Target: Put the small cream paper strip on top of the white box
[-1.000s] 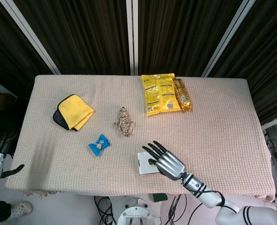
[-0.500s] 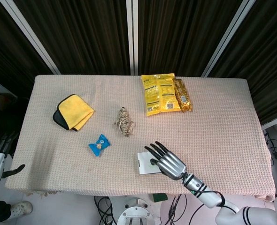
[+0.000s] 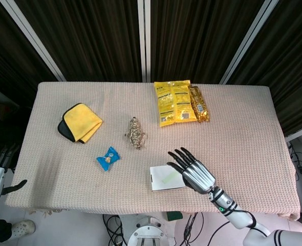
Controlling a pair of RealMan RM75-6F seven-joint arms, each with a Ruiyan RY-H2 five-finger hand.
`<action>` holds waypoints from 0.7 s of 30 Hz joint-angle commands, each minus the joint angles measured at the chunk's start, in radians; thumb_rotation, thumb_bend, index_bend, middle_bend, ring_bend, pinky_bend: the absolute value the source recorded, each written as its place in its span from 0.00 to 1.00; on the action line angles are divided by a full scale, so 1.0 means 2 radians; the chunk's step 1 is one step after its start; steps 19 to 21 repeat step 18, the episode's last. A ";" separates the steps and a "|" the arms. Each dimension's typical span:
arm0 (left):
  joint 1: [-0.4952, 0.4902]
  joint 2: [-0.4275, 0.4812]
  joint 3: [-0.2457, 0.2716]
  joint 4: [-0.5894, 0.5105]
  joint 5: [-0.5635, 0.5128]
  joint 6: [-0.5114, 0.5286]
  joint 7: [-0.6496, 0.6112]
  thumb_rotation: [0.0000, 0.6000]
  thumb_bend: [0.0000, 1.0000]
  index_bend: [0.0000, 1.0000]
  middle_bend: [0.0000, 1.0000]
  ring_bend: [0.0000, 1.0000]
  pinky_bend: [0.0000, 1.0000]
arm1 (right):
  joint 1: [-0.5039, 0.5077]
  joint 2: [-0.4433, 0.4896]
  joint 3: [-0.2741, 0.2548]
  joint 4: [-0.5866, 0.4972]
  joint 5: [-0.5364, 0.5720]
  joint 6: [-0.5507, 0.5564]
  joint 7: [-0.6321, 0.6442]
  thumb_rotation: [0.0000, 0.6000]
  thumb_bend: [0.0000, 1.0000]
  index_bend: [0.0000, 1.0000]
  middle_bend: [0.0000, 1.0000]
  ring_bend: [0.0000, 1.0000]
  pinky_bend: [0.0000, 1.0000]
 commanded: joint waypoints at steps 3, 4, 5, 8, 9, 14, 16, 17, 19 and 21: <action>0.002 -0.001 0.000 0.002 0.001 0.004 -0.002 1.00 0.04 0.08 0.07 0.03 0.09 | -0.058 0.053 0.016 0.046 0.050 0.073 0.057 1.00 0.77 0.10 0.00 0.00 0.00; 0.002 -0.001 0.000 0.002 0.001 0.005 -0.003 1.00 0.04 0.08 0.07 0.03 0.09 | -0.068 0.060 0.022 0.055 0.072 0.073 0.057 1.00 0.61 0.06 0.00 0.00 0.00; 0.002 -0.002 0.000 0.003 0.001 0.005 -0.003 1.00 0.04 0.08 0.07 0.03 0.09 | -0.078 0.069 0.027 0.060 0.099 0.068 0.051 0.96 0.44 0.03 0.00 0.00 0.00; 0.003 -0.004 0.000 0.004 0.001 0.006 -0.004 1.00 0.04 0.08 0.07 0.03 0.09 | -0.107 0.102 0.050 0.048 0.194 0.050 0.022 0.71 0.16 0.00 0.00 0.00 0.00; 0.003 -0.004 0.000 0.004 0.001 0.006 -0.004 1.00 0.04 0.08 0.07 0.03 0.09 | -0.111 0.106 0.054 0.047 0.206 0.050 0.017 0.61 0.11 0.00 0.00 0.00 0.00; 0.003 -0.004 0.000 0.000 0.004 0.008 0.000 1.00 0.04 0.08 0.07 0.03 0.09 | -0.135 0.126 0.068 0.048 0.233 0.062 0.025 0.56 0.05 0.00 0.00 0.00 0.00; 0.002 -0.004 0.000 -0.002 0.006 0.008 0.002 1.00 0.04 0.08 0.07 0.03 0.09 | -0.138 0.127 0.066 0.050 0.227 0.062 0.033 0.55 0.05 0.00 0.00 0.00 0.00; 0.001 -0.004 0.000 -0.003 0.007 0.007 0.004 1.00 0.04 0.08 0.07 0.03 0.09 | -0.140 0.127 0.064 0.052 0.222 0.061 0.036 0.55 0.05 0.00 0.00 0.00 0.00; 0.001 -0.004 0.001 -0.004 0.007 0.007 0.005 1.00 0.04 0.08 0.07 0.03 0.09 | -0.140 0.126 0.063 0.052 0.218 0.061 0.038 0.55 0.05 0.00 0.00 0.00 0.00; 0.001 -0.004 0.001 -0.004 0.007 0.007 0.005 1.00 0.04 0.08 0.07 0.03 0.09 | -0.140 0.126 0.063 0.052 0.218 0.061 0.038 0.55 0.05 0.00 0.00 0.00 0.00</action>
